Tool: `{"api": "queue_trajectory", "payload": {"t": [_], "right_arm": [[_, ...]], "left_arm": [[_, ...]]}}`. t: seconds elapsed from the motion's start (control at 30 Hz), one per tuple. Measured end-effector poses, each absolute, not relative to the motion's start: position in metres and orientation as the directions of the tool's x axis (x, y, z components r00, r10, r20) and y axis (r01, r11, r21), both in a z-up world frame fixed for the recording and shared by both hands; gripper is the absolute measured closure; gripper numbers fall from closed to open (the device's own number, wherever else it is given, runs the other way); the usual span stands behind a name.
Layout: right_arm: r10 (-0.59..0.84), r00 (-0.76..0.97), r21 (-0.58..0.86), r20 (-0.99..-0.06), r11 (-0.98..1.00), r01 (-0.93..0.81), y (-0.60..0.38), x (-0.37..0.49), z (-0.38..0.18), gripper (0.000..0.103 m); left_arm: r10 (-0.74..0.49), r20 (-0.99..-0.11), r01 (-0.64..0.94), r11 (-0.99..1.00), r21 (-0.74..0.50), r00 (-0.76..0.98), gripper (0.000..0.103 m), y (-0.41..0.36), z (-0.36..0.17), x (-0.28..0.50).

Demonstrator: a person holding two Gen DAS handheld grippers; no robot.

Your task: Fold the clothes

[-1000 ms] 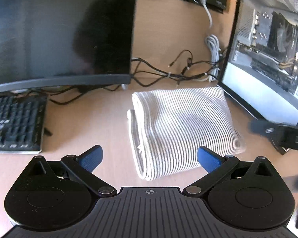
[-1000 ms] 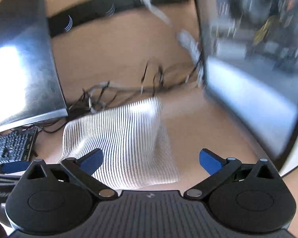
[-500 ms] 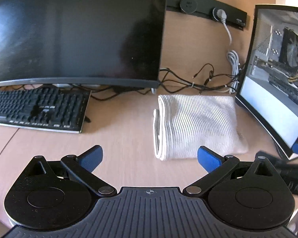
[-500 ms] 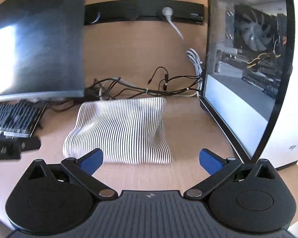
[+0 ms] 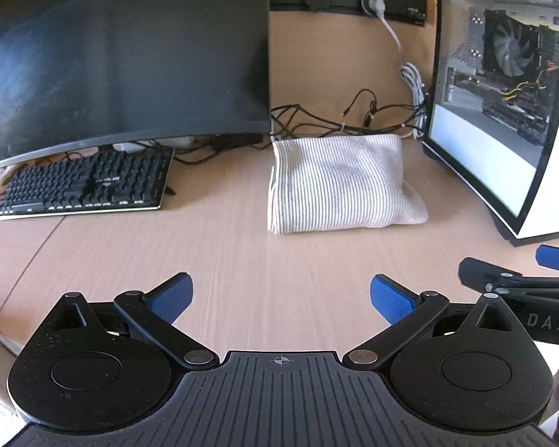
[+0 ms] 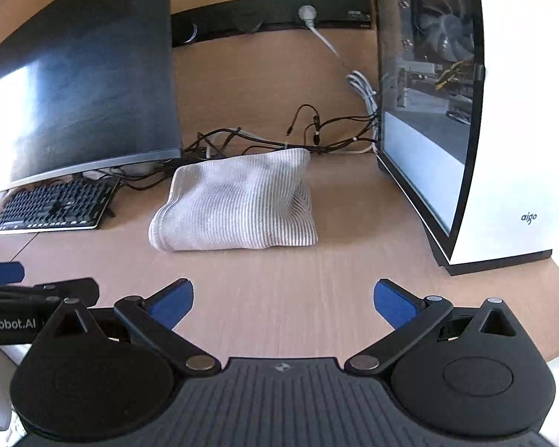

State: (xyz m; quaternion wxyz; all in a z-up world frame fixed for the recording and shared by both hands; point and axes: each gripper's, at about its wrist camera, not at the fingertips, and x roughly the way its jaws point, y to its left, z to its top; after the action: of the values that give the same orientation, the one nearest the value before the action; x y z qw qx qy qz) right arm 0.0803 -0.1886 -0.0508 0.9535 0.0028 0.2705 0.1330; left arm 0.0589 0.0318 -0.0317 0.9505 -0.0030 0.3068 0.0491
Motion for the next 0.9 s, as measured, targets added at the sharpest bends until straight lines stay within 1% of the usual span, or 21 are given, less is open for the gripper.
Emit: {"api": "queue_trajectory", "payload": {"t": [0.37, 0.63, 0.9], "right_arm": [[0.250, 0.831, 0.048, -0.496, 0.964, -0.262, -0.199, 0.067, -0.044, 0.000], [0.242, 0.827, 0.048, -0.507, 0.966, -0.253, -0.204, 0.066, -0.045, 0.000], [0.251, 0.819, 0.064, -0.516, 0.965, -0.255, -0.204, 0.067, -0.047, 0.000]], "left_arm": [[0.068, -0.569, -0.092, 0.996, -0.013, 0.819, 0.000, 0.025, -0.029, 0.049], [0.067, -0.593, -0.091, 0.996, -0.011, 0.802, 0.000, 0.021, -0.036, 0.054], [0.067, -0.599, -0.090, 0.996, -0.008, 0.798, 0.000, 0.020, -0.037, 0.056]]}}
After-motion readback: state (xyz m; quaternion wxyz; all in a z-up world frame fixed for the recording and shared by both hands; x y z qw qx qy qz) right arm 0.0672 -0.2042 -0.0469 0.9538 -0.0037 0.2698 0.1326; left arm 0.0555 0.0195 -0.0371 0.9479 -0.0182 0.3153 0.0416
